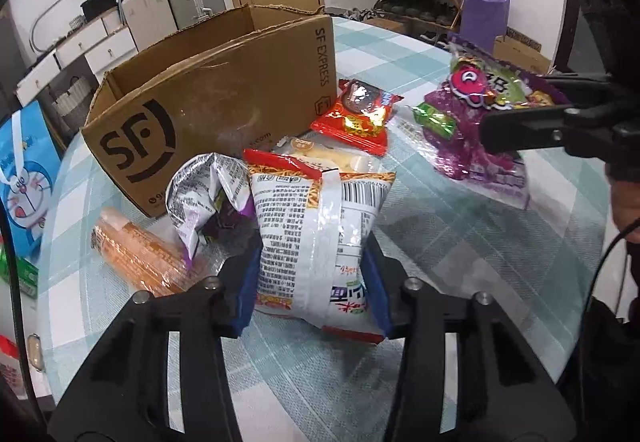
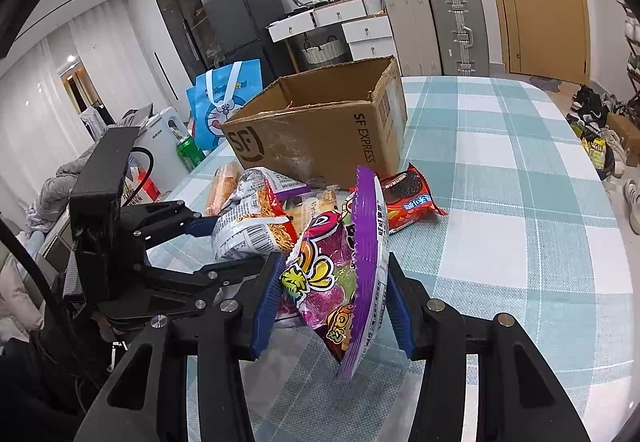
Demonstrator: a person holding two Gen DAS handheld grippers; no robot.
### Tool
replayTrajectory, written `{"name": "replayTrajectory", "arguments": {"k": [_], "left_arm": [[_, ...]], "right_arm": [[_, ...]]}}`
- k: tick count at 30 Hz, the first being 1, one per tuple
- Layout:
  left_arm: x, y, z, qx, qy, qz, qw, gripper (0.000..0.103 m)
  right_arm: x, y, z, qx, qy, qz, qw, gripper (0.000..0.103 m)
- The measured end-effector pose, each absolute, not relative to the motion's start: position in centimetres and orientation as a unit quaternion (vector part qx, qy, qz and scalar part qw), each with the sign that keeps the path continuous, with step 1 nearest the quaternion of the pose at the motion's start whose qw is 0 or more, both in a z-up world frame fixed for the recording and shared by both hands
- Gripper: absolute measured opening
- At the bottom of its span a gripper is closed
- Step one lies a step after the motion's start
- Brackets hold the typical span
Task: Organize snacks
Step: 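Carry the white chip bag with the left tool while the right tool carries the purple bag over the box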
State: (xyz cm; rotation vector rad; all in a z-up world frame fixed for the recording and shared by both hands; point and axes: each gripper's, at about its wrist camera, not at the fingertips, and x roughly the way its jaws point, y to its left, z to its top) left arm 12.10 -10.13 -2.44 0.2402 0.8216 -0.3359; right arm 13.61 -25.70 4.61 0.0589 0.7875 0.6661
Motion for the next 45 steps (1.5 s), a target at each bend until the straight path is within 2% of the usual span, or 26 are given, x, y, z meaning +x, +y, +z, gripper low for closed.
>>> {"name": "replayTrajectory", "arguments": {"k": [20, 30, 45], "left_arm": [[10.4, -3.0, 3.8, -0.011, 0.334, -0.106, 0.936, 0.043], [13.8, -0.5, 7.3, -0.031, 0.315, -0.058, 0.947, 0.043], [20.9, 0.2, 9.4, -0.041, 0.313, -0.027, 0.948, 0.043]], "right_arm": [[13.3, -24.5, 7.2, 0.063, 0.316, 0.316, 0.893, 0.049], [16.5, -23.4, 9.4, 0.093, 0.285, 0.279, 0.912, 0.049], [22.4, -21.7, 10.0, 0.135, 0.295, 0.261, 0.909, 0.049]]}}
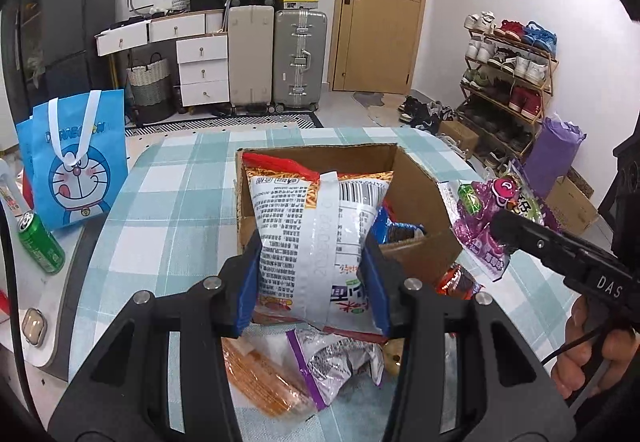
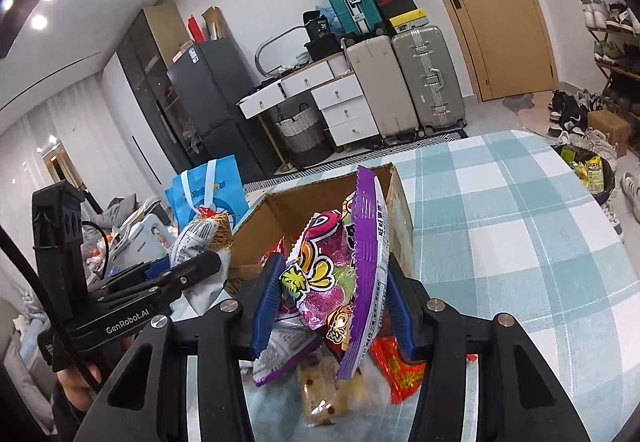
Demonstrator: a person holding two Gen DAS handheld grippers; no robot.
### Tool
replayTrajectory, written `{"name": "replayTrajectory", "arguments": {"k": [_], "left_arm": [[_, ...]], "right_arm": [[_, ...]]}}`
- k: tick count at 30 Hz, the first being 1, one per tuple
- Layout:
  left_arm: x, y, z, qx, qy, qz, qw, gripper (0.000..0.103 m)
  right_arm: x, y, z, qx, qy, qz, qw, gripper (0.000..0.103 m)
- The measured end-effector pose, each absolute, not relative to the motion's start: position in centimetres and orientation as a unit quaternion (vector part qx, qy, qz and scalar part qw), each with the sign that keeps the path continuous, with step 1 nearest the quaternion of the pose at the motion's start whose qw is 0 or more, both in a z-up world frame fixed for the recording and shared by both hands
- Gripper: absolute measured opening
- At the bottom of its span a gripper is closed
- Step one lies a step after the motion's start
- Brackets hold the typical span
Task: Organize snacks
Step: 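Carry the white chip bag with the left tool while the right tool carries the purple bag over the box, then open the right tool, then the left tool, dropping both bags into the box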
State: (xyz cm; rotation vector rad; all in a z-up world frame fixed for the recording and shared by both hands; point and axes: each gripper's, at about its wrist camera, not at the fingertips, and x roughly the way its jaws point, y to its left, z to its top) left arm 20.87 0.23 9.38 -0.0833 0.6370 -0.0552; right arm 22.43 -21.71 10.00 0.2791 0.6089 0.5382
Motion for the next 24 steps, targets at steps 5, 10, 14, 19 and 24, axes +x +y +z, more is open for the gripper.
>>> {"name": "replayTrajectory", "arguments": {"k": [5, 10, 14, 19, 24], "left_arm": [[21.6, -0.2, 9.5, -0.037, 0.311, -0.028, 0.949, 0.043], [22.9, 0.4, 9.1, -0.046, 0.313, -0.021, 0.948, 0.043], [24.5, 0.8, 8.5, -0.055, 0.319, -0.019, 0.946, 0.043], [26.3, 1.0, 7.8, -0.054, 0.328, -0.017, 0.943, 0.043], [27.7, 1.2, 7.6, -0.043, 0.328, -0.016, 0.943, 0.043]], "right_arm": [[23.8, -21.1, 10.1, 0.134, 0.295, 0.258, 0.91, 0.049], [25.0, -20.4, 10.0, 0.13, 0.3, 0.257, 0.909, 0.049], [25.4, -19.8, 9.8, 0.118, 0.306, 0.26, 0.908, 0.049], [26.5, -18.7, 9.0, 0.109, 0.325, 0.266, 0.901, 0.049], [27.7, -17.5, 8.7, 0.095, 0.332, 0.274, 0.898, 0.049]]}}
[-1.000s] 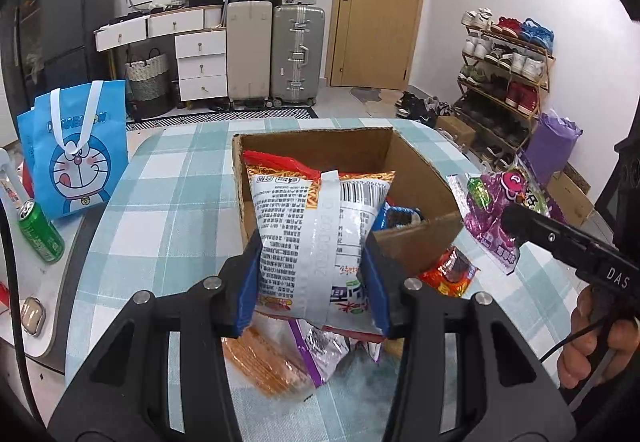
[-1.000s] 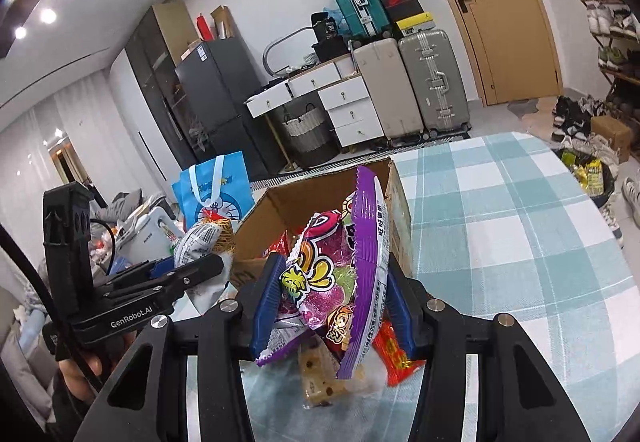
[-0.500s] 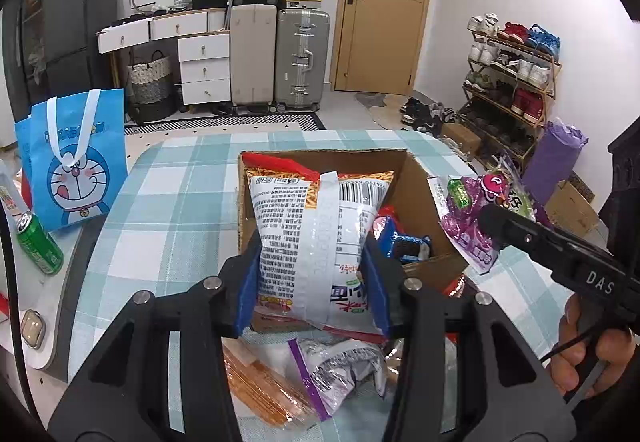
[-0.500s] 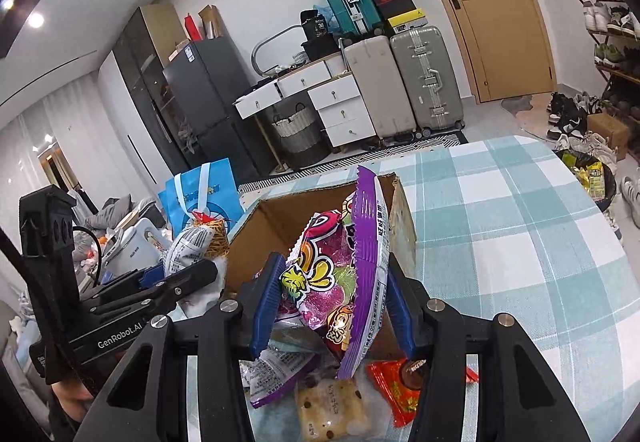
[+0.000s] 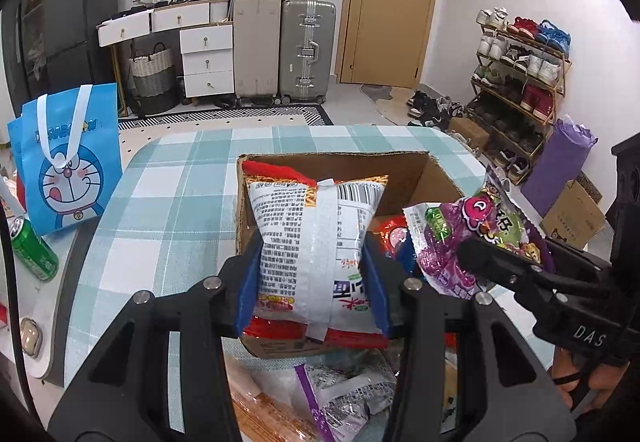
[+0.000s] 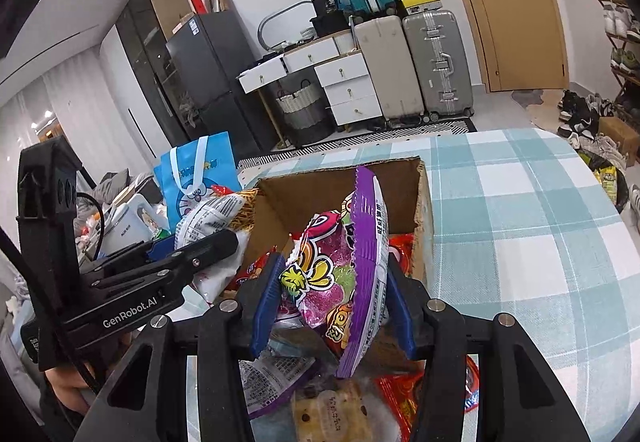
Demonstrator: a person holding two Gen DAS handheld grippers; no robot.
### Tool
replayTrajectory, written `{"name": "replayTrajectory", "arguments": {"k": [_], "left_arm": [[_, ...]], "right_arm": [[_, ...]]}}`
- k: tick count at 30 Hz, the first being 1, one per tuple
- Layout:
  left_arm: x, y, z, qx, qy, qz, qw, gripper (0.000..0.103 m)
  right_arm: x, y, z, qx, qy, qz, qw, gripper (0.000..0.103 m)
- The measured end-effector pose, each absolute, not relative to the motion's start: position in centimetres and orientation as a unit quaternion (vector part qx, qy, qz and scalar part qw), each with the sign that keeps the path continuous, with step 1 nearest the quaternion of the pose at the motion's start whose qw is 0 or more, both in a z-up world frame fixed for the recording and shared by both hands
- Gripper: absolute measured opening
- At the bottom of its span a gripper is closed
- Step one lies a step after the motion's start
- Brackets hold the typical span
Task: Organize snacks
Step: 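Open the right tool, then the left tool, dropping both bags into the box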
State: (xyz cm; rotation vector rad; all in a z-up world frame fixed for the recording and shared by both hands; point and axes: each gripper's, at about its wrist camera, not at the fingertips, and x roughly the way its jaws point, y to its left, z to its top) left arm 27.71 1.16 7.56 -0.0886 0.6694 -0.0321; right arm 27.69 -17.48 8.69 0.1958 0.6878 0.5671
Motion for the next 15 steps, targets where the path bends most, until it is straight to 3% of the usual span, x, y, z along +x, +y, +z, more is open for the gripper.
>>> {"name": "replayTrajectory", "arguments": {"k": [9, 13, 15], "left_arm": [[30.2, 1.3, 6.9, -0.04, 0.339, -0.013, 0.94, 0.043], [31.0, 1.2, 6.4, -0.04, 0.348, -0.015, 0.936, 0.045], [31.0, 1.3, 6.3, -0.036, 0.348, -0.013, 0.937, 0.051]], "right_arm": [[29.4, -16.3, 8.2, 0.098, 0.351, 0.277, 0.889, 0.049], [29.6, -16.7, 8.6, 0.102, 0.347, 0.279, 0.89, 0.054], [29.5, -17.1, 8.9, 0.099, 0.341, 0.276, 0.893, 0.062]]}}
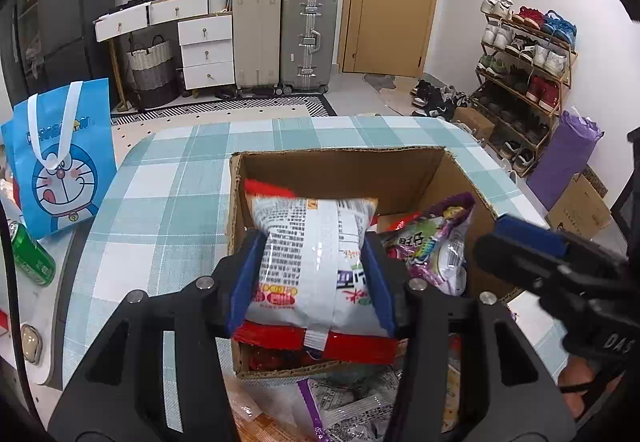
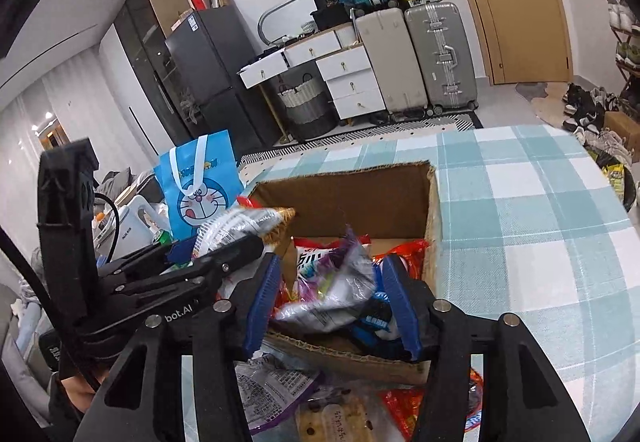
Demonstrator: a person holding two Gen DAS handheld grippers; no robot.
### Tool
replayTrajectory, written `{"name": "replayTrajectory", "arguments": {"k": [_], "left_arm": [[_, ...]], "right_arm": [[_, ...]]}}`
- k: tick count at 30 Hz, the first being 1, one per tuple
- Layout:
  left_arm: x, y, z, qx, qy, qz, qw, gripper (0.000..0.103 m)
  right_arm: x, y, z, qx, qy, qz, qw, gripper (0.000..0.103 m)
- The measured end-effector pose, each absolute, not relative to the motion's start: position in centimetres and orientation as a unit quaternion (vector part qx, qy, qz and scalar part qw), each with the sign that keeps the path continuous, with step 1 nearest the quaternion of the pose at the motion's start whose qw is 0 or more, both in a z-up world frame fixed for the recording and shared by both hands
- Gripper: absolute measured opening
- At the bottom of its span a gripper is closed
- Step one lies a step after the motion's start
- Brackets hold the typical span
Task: Organize snacks
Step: 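Open the right tool, then the left tool, dropping both bags into the box, then withdraw both tools and move the right tool toward the red Oreo packet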
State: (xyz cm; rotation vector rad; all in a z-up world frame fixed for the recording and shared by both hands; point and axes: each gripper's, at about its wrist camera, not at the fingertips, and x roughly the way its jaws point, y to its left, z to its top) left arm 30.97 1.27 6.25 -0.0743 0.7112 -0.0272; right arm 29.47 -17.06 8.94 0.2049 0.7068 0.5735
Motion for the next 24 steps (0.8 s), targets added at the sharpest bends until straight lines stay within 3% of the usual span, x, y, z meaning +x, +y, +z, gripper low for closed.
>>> {"name": "replayTrajectory", "arguments": {"k": [1, 2, 3, 5, 7, 8, 11, 24], "left_arm": [[30.8, 1.3, 6.2, -0.034, 0.349, -0.013, 0.937, 0.055], [30.6, 1.3, 6.2, -0.035, 0.351, -0.012, 0.936, 0.066], [30.2, 1.4, 6.1, -0.039, 0.352, -0.014, 0.935, 0.075], [29.2, 1.7, 6.2, -0.045, 0.346, -0.019, 0.937, 0.082], [28.2, 1.9, 6.3, -0.043, 0.342, -0.022, 0.939, 0.084], [27.7, 2.0, 6.3, -0.043, 0.341, -0.022, 0.939, 0.087], [26.1, 2.3, 6.4, -0.047, 0.338, -0.02, 0.94, 0.102], [18.4, 3.1, 4.7, -0.042, 0.347, -0.003, 0.937, 0.102]], "right_arm": [[29.3, -17.4, 9.2, 0.096, 0.334, 0.272, 0.897, 0.073], [29.1, -17.7, 9.3, 0.095, 0.33, 0.269, 0.9, 0.08], [28.8, -18.3, 9.4, 0.1, 0.325, 0.267, 0.902, 0.083], [28.5, -19.5, 9.4, 0.119, 0.325, 0.266, 0.9, 0.095], [28.2, -20.5, 9.4, 0.131, 0.328, 0.264, 0.898, 0.097], [27.9, -20.9, 9.3, 0.133, 0.329, 0.263, 0.897, 0.103], [26.8, -21.9, 9.2, 0.135, 0.324, 0.257, 0.9, 0.103], [21.8, -24.1, 7.5, 0.125, 0.326, 0.241, 0.906, 0.103]]}}
